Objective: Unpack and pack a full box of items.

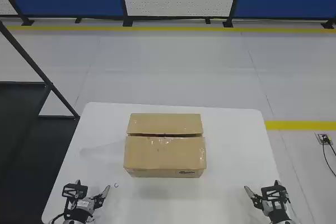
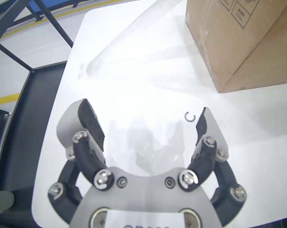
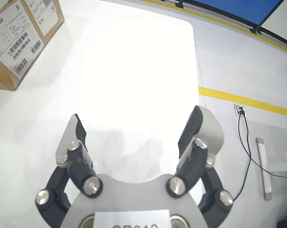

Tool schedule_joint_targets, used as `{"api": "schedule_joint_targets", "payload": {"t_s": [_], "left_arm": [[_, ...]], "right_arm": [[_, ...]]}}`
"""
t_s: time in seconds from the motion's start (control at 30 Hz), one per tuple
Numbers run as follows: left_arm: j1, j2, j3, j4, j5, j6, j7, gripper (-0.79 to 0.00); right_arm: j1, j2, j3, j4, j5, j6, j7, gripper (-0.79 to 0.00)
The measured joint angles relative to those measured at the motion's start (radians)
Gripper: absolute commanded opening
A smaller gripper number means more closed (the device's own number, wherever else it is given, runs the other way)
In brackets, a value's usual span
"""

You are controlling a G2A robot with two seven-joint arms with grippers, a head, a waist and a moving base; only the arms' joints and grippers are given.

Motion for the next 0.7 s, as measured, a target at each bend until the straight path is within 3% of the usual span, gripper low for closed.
{"api": "schedule_joint_targets", "payload": {"t_s": [0.7], "left_arm": [[0.001,0.001,-0.001,-0.003,-0.001,-0.021,0.018,0.0]], "right_arm": [[0.002,0.0,-0.004,-0.012,-0.01,-0.012,0.005,0.0]]}}
